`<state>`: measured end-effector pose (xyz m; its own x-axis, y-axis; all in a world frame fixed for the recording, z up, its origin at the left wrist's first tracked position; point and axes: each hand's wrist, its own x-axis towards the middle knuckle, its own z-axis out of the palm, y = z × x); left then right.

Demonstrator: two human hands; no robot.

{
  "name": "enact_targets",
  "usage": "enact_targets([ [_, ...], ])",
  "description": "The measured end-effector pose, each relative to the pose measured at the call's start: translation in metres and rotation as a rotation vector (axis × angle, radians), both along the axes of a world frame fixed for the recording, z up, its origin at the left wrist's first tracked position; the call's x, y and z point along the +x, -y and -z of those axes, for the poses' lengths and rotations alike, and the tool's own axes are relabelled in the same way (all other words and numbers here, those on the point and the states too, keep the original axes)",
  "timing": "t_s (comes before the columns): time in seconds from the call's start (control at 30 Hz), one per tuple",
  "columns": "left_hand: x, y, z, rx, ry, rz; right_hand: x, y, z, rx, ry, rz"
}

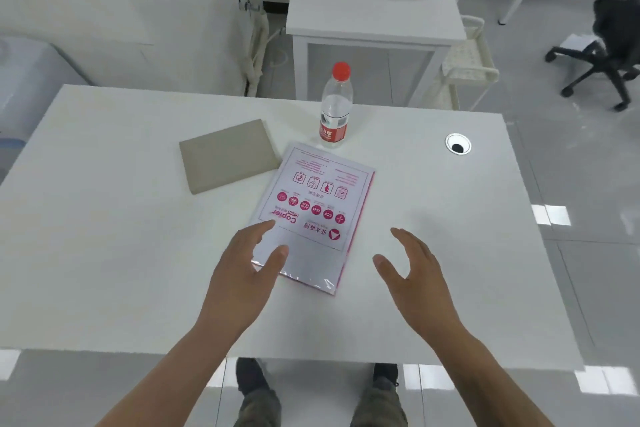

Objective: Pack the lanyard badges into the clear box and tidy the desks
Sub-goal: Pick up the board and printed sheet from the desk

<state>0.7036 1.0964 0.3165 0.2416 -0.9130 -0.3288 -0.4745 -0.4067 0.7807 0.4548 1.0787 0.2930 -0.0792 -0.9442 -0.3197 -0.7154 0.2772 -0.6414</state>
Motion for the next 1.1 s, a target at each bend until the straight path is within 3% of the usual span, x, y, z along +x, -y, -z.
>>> enact_targets([
  [0.23, 0.079, 0.005, 0.005, 0.042, -0.014, 0.075, 0.066, -0.026, -0.007, 0.031, 0.005, 0.116],
  [0.5, 0.094, 0.017, 0.02, 0.072, -0.019, 0.05, 0.081, -0.007, -0.006, 0.075, 0.005, 0.125],
  [0.9, 0.134, 0.095, 0.056, 0.159, -0.006, -0.311, 0.15, 0.134, 0.012, 0.154, 0.101, -0.179],
  [1.1, 0.175, 0.163, 0.08, 0.283, 0.082, -0.307, 0.223, 0.211, 0.036, 0.159, 0.085, -0.18],
])
